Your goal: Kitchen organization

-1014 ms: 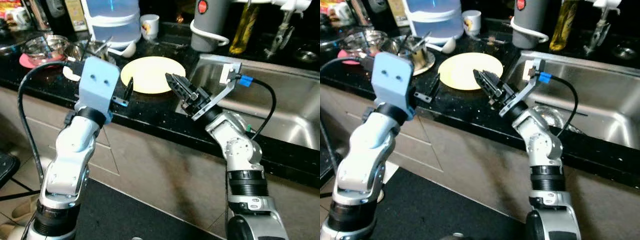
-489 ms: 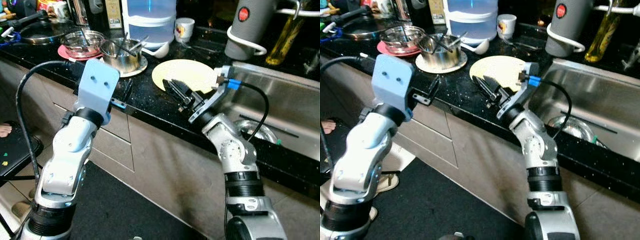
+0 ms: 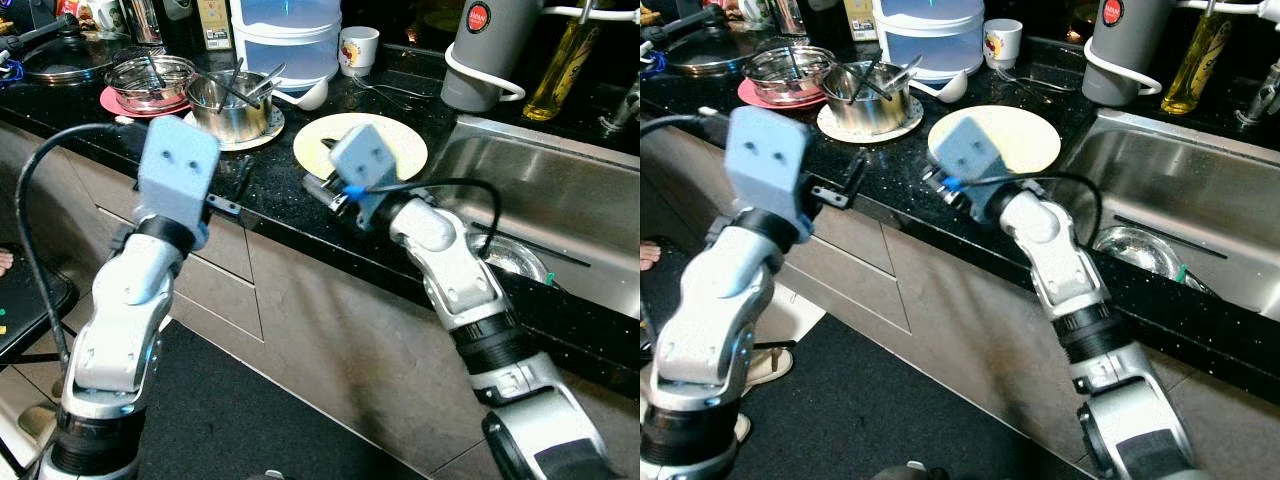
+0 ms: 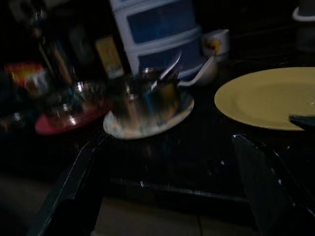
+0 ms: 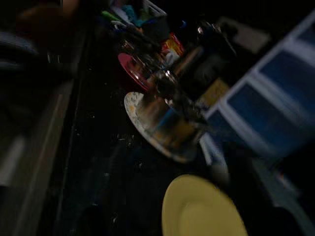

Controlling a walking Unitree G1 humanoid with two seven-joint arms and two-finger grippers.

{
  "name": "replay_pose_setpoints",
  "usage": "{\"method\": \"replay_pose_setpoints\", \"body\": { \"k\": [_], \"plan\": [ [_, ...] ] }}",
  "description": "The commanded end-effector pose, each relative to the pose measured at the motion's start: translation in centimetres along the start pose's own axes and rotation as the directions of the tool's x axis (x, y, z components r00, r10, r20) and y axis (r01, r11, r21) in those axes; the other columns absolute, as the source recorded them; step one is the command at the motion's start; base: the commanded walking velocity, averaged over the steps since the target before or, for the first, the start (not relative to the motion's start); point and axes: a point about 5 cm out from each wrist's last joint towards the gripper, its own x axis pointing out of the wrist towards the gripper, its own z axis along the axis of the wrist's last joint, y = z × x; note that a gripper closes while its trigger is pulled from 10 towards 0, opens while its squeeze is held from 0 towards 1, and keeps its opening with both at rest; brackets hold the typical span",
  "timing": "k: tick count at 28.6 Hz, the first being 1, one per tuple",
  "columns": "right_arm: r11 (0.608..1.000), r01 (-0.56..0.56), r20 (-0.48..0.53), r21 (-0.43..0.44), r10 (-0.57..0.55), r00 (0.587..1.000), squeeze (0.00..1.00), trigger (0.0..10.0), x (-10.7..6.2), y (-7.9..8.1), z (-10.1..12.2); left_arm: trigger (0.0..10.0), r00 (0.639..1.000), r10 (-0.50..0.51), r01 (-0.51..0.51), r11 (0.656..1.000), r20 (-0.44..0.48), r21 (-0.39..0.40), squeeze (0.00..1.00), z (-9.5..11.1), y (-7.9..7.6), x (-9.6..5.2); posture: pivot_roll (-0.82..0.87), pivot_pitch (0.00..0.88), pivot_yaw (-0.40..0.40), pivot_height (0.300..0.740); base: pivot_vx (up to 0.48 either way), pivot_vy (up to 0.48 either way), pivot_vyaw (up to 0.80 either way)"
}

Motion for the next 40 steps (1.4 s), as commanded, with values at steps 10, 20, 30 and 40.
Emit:
{"method": "replay_pose_setpoints", "body": {
  "k": [10,20,30,40],
  "plan": [
    [0.969,-0.153,-0.218,-0.193,0.11,0.97,0.0,10.0,2.1,1.2,-2.2,10.0,0.999,0.001,-0.004,0.999,-0.053,-0.053,0.0,-0.9,-0.5,-0.6,0.07,0.057,-0.052,0.74,0.0,0.0,0.0],
    [0.897,-0.298,-0.47,-0.327,0.119,0.875,0.0,10.0,1.9,-1.5,-4.6,10.0,0.999,-0.016,0.014,0.997,-0.028,-0.081,0.0,-0.1,-1.2,-0.3,0.06,0.065,-0.061,0.74,0.0,0.0,0.0],
    [0.83,-0.403,-0.597,-0.386,0.108,0.795,0.0,10.0,1.4,-3.3,-5.1,10.0,1.0,-0.01,0.008,0.996,-0.02,-0.089,0.0,0.3,-1.3,-0.3,0.05,0.069,-0.069,0.74,0.0,0.0,0.0],
    [0.814,-0.407,-0.656,-0.414,0.043,0.754,0.0,7.3,0.7,-4.7,-5.5,10.0,1.0,-0.008,0.005,0.995,-0.024,-0.104,0.0,0.3,-1.4,-0.4,0.04,0.071,-0.07,0.74,0.0,0.0,0.0]
  ]
}}
